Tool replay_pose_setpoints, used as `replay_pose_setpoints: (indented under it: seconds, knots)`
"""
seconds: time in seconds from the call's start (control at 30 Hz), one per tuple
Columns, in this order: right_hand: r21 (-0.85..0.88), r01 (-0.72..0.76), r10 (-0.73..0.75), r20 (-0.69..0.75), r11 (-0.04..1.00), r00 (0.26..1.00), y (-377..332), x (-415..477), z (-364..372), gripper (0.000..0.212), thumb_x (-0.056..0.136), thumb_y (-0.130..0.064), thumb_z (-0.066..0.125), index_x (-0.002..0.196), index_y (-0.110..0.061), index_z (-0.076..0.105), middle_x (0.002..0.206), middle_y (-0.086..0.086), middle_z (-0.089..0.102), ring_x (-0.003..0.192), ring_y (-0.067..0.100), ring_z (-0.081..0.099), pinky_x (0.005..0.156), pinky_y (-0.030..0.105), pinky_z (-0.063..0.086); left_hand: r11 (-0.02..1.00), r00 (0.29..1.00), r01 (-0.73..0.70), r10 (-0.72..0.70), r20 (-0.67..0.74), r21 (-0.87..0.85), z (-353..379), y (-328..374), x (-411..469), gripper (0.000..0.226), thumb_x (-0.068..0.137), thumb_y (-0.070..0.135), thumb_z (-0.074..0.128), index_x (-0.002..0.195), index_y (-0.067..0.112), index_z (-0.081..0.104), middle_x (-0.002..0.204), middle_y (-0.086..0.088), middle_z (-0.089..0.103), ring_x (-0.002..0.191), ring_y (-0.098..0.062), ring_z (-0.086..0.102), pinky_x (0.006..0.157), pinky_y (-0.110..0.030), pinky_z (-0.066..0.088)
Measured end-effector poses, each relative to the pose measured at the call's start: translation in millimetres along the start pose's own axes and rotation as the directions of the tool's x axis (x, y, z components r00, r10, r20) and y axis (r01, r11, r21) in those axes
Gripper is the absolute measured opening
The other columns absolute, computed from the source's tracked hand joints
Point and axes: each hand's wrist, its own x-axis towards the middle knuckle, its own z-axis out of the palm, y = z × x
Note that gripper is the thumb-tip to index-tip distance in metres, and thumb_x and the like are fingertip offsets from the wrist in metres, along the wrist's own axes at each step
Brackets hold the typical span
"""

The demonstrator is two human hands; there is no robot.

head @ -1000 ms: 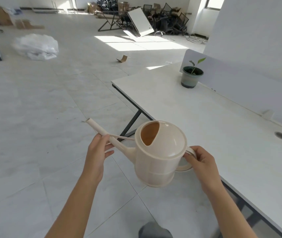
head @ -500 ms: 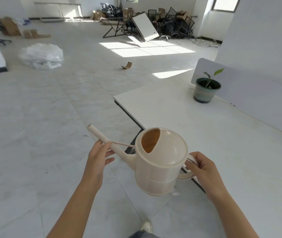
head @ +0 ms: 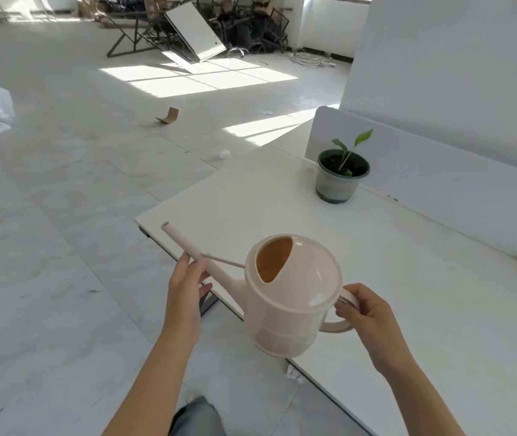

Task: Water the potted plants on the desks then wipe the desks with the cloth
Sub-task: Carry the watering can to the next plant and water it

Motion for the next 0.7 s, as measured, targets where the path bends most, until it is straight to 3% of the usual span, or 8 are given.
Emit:
replay_pose_setpoints:
  seconds: [0.13, 0.33, 0.47, 0.57, 0.63, 0.7]
  knots:
    - [0.005, -0.041, 0.042, -0.154, 0.999, 0.987, -0.9, 27.4, 1.6, 0.019, 0.083, 0.001, 0.057, 0.073, -0.014, 0.063, 0.062, -0.008, 0.058, 0.072, 0.023, 0.049, 0.074, 0.039, 0.039, 0.997, 0.993, 0.059, -0.054, 0.101, -0.045, 29.5, -10.5, 58.1, 0.036, 0.092, 0.021, 0.047, 0.128, 0.018, 0.05, 0.119, 0.002, 0.058, 0.111, -0.018, 0.052, 0.092, -0.033, 0.041]
    - [0.079, -0.07, 0.098, -0.45, 0.994, 0.887, -16.4, 67.9, 16.2, 0.024, 0.082, 0.005, 0.056, 0.073, -0.015, 0.064, 0.059, -0.013, 0.062, 0.069, 0.013, 0.052, 0.073, 0.032, 0.038, 0.987, 0.904, 0.154, -0.161, 0.395, 0.05, 84.6, -9.7, 153.7, 0.034, 0.09, 0.025, 0.049, 0.124, 0.02, 0.049, 0.125, -0.003, 0.056, 0.12, -0.02, 0.049, 0.094, -0.034, 0.037]
    - [0.105, -0.104, 0.146, -0.593, 0.989, 0.792, -31.4, 85.2, 32.4, 0.024, 0.082, -0.001, 0.059, 0.07, -0.02, 0.067, 0.068, 0.0, 0.062, 0.075, 0.023, 0.053, 0.08, 0.042, 0.044, 0.971, 0.79, 0.206, -0.238, 0.565, 0.122, 116.1, 3.7, 203.2, 0.036, 0.09, 0.021, 0.048, 0.126, 0.024, 0.048, 0.116, 0.006, 0.058, 0.116, -0.015, 0.051, 0.097, -0.036, 0.038]
    - [0.122, -0.099, 0.156, -0.687, 0.988, 0.71, -44.0, 93.4, 46.4, 0.016, 0.081, -0.013, 0.064, 0.072, -0.025, 0.068, 0.076, 0.013, 0.064, 0.069, 0.014, 0.06, 0.075, 0.033, 0.049, 0.955, 0.666, 0.229, -0.294, 0.686, 0.187, 136.4, 8.4, 231.2, 0.042, 0.092, 0.019, 0.047, 0.133, 0.026, 0.042, 0.111, 0.009, 0.06, 0.11, -0.014, 0.055, 0.096, -0.038, 0.041]
    - [0.136, -0.109, 0.174, -0.726, 0.985, 0.665, -51.8, 98.4, 55.0, 0.003, 0.076, -0.027, 0.069, 0.072, -0.026, 0.068, 0.077, 0.008, 0.067, 0.065, 0.011, 0.062, 0.071, 0.029, 0.05, 0.943, 0.584, 0.236, -0.332, 0.741, 0.236, 149.4, 7.6, 245.7, 0.049, 0.092, 0.018, 0.046, 0.138, 0.029, 0.033, 0.11, 0.008, 0.059, 0.11, -0.017, 0.056, 0.097, -0.038, 0.041]
    - [0.14, -0.14, 0.197, -0.764, 0.98, 0.615, -55.0, 102.5, 60.3, 0.013, 0.08, -0.014, 0.066, 0.071, -0.023, 0.068, 0.069, 0.0, 0.068, 0.063, 0.01, 0.063, 0.07, 0.03, 0.049, 0.929, 0.504, 0.235, -0.367, 0.782, 0.285, 162.5, 4.4, 255.0, 0.058, 0.093, 0.018, 0.045, 0.144, 0.033, 0.021, 0.114, 0.005, 0.058, 0.108, -0.02, 0.056, 0.099, -0.04, 0.041]
